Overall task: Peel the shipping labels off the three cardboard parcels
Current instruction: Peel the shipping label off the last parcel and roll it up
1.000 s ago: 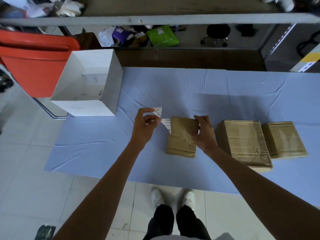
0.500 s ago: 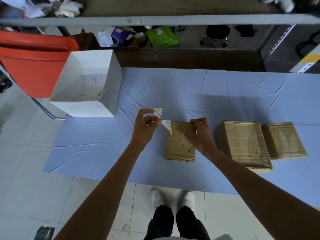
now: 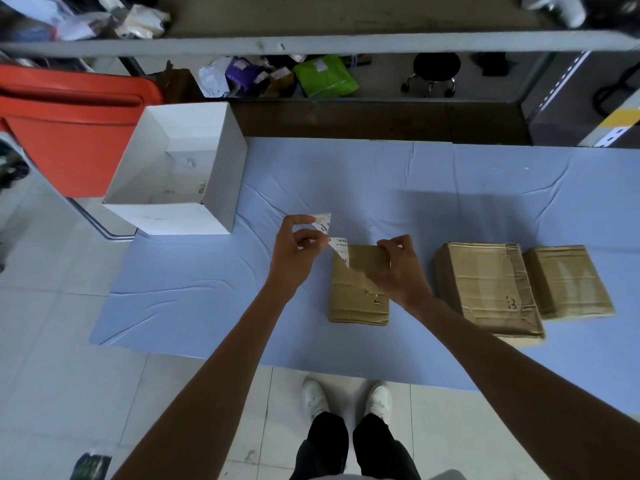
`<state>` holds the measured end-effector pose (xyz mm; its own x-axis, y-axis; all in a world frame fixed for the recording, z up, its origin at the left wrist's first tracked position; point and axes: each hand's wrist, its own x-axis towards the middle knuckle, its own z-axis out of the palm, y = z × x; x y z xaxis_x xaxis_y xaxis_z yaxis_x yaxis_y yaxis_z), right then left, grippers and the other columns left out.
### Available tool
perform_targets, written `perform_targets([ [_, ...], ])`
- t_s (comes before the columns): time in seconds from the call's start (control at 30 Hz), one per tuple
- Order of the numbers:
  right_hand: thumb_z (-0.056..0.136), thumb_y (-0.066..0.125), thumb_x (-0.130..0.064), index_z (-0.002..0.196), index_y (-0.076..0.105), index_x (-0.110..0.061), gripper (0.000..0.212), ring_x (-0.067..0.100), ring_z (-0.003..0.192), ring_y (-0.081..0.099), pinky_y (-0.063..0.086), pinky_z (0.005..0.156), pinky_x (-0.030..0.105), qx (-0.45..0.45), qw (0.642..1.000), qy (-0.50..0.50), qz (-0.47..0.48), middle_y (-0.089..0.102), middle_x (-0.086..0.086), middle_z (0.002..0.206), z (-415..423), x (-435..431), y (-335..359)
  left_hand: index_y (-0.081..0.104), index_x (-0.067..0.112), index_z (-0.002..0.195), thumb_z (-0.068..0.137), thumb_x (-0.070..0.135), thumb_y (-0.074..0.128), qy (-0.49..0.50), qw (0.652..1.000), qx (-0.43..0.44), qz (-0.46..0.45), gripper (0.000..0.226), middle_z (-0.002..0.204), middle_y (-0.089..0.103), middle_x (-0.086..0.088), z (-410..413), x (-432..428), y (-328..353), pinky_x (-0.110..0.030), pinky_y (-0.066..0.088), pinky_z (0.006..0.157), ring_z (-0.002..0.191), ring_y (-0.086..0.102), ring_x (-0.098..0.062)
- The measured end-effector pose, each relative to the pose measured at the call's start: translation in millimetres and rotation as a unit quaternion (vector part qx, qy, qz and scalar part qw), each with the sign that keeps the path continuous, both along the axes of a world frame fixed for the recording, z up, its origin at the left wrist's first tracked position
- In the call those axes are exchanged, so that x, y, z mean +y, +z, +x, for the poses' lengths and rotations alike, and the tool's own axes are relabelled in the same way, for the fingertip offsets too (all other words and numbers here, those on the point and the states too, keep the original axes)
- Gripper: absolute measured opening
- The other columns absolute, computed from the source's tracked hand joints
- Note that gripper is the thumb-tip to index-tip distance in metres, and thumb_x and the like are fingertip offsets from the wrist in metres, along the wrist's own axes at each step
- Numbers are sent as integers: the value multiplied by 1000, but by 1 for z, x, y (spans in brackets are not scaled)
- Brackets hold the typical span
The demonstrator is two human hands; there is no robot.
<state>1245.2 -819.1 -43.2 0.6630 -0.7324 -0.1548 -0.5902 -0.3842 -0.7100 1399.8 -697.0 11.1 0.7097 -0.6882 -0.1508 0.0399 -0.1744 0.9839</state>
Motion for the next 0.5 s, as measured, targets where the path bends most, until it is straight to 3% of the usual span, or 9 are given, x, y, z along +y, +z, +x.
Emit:
perform_targets([
  [0.1,43,92,-52,125,42,-11,105,15,96,45,44,75,23,40,998,21,33,24,-5,117,-2,4,-1,52,8,108,82,-6,65,1,1000,2,-1,32,86,65,-15,-2,0,-1,-14,45,66,77,59,-13],
  [0.17,39,95,-46,125,42,-10,108,15,95,44,44,76,24,52,998,19,40,21,-7,114,-3,6,-4,52,10,106,82,-6,66,-2,1000,-1,1,32,86,65,-13,-3,0,-1,-13,46,66,77,60,-11],
  [0.33,70,85,-27,121,54,-5,64,19,95,49,51,91,30,15,999,-23,39,34,1,118,-2,5,-7,53,19,101,81,-4,67,-6,1000,-10,9,34,82,66,-4,-5,-1,-1,-13,48,67,75,60,-5],
  [0.43,85,69,-7,116,58,-5,33,25,97,54,52,85,27,-7,999,-50,5,40,6,117,-2,5,-4,53,25,97,82,-3,67,-8,1000,-8,8,35,82,66,-1,-5,-1,1,-13,49,68,76,62,-1],
  [0.5,89,58,2,116,60,-4,27,26,98,55,51,86,27,-19,997,-74,-5,42,8,118,-2,3,-3,53,26,97,82,-4,66,-10,1000,-12,11,36,82,66,2,-6,-2,2,-13,49,68,74,63,4],
])
